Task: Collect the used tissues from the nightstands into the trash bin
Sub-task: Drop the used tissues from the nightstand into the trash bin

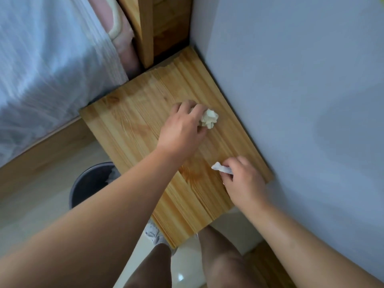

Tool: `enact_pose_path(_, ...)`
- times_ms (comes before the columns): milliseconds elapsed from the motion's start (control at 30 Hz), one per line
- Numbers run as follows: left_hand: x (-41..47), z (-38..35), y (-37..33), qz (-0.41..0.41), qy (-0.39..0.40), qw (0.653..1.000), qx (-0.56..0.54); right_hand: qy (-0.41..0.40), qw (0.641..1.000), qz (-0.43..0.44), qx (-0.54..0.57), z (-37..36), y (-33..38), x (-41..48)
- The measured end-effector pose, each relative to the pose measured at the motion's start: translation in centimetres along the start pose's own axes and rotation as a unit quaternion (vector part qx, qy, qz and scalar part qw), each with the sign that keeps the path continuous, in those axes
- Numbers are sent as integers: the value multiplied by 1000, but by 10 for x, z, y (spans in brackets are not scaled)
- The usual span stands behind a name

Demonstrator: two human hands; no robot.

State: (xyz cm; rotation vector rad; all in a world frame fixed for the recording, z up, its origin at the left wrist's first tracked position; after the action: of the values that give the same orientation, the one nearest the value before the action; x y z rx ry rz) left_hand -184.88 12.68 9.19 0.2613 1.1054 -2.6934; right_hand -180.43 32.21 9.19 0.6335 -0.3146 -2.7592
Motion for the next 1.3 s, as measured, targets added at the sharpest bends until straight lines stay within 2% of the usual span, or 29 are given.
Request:
enact_pose_path(100, -26, 8, 18, 36, -16, 996, -75, 13, 999, -12, 34, 3, 11, -3)
enact_pose_path(200, -58, 24, 41, 128, -55, 973, -185, 13, 998, -15, 60, 7, 31, -7)
enact_pose_path(300, -103, 48, 62, 212, -116, 918, -315, 22, 997, 2, 77, 8, 64, -10)
enact_pose_path(433, -180, 76, 95, 289, -175, 848, -408, 24, 992, 45, 114, 5, 122, -18)
enact_pose_path(533, -241, 85, 130, 347, -214, 809, -423, 42, 986, 81, 138, -6, 166, -28)
enact_pose_path(600, -282, 83, 157, 392, -239, 771, -440, 66, 983, 98, 144, -21, 195, -39)
enact_pose_path(767, -359, 65, 215, 461, -267, 703, -471, 116, 978, 94, 145, -69, 242, -55)
enact_pose_path(900, -384, 44, 250, 485, -279, 669, -489, 149, 980, 75, 105, -107, 260, -63)
enact_pose_path(1033, -384, 27, 270, 468, -264, 650, -537, 184, 979, 52, 75, -142, 268, -69)
enact_pose_path(1167, -376, 14, 277, 455, -222, 562, -654, 196, 979, 49, 28, -161, 268, -71)
enact_pose_path(1300, -377, 14, 282, 455, -224, 563, -653, 208, 977, 39, 13, -168, 263, -77)
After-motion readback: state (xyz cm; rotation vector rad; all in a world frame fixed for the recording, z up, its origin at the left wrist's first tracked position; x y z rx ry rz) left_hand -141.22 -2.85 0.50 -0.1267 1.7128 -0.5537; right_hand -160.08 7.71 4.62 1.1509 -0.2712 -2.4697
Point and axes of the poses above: each hand's wrist, its own x-axis towards the middle knuckle, its own z-axis out of the back of the hand, y = z × x, the point moved 7 cm from there along x, towards the middle knuckle, and after that the axes turned 10 degrees about -x, right-handed, at the moved point
